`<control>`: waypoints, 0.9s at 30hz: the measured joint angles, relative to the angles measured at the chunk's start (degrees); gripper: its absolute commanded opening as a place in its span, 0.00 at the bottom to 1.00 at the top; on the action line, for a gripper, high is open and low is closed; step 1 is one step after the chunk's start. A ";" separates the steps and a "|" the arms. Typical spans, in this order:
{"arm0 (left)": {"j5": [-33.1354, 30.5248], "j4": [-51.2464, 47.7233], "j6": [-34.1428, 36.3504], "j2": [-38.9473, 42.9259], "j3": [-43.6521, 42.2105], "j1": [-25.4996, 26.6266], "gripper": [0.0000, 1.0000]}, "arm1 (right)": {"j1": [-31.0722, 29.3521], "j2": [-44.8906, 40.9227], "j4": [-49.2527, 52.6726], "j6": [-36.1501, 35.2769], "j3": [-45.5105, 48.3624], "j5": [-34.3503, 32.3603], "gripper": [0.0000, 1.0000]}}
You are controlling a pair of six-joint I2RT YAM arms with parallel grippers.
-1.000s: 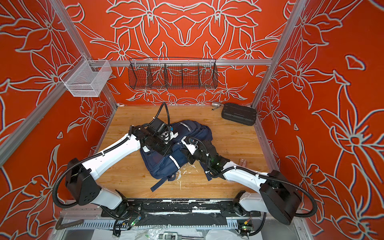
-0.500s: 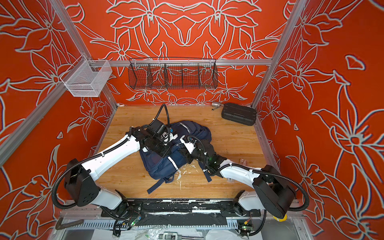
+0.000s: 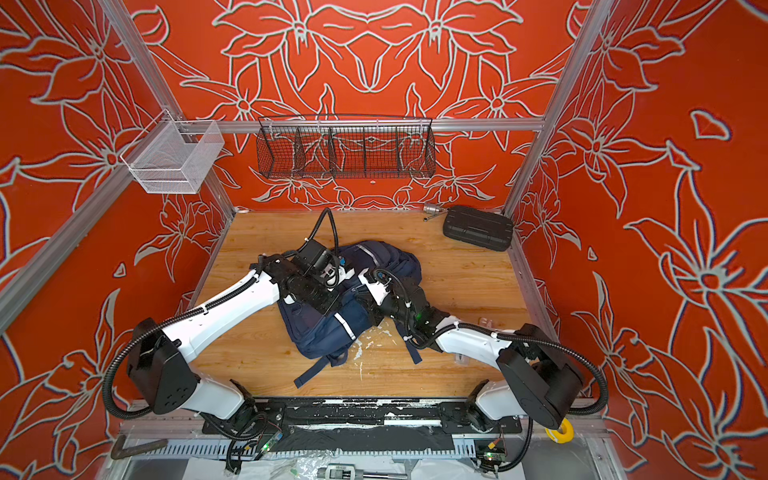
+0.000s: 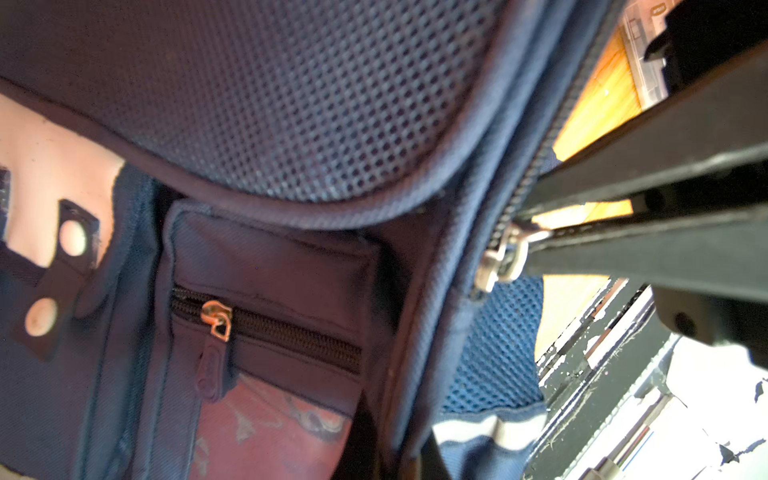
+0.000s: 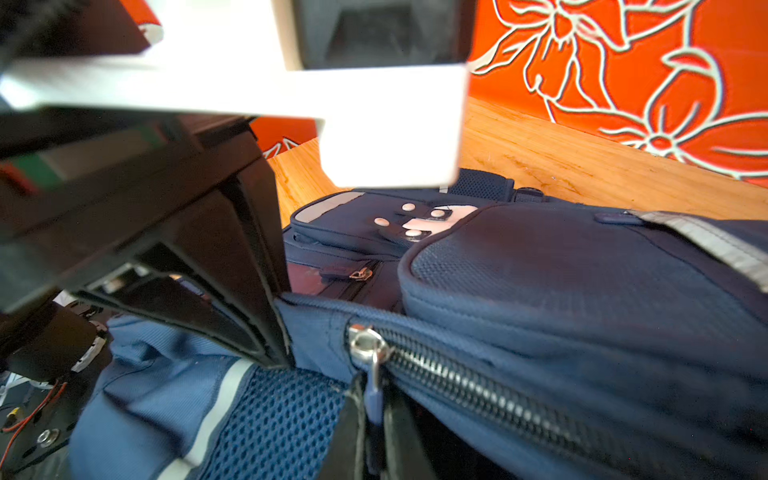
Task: Pack the student bag
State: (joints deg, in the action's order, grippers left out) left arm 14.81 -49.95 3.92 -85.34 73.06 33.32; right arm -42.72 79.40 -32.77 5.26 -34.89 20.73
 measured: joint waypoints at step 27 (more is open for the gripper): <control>-8.59 3.87 4.68 14.40 -12.87 0.15 0.00 | 2.82 -8.15 13.46 4.07 -1.33 -16.46 0.00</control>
State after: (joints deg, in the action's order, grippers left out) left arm 6.22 -46.09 8.60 -70.94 60.18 33.47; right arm -39.90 71.24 -19.31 9.32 -36.23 4.27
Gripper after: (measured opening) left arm 0.072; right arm 0.083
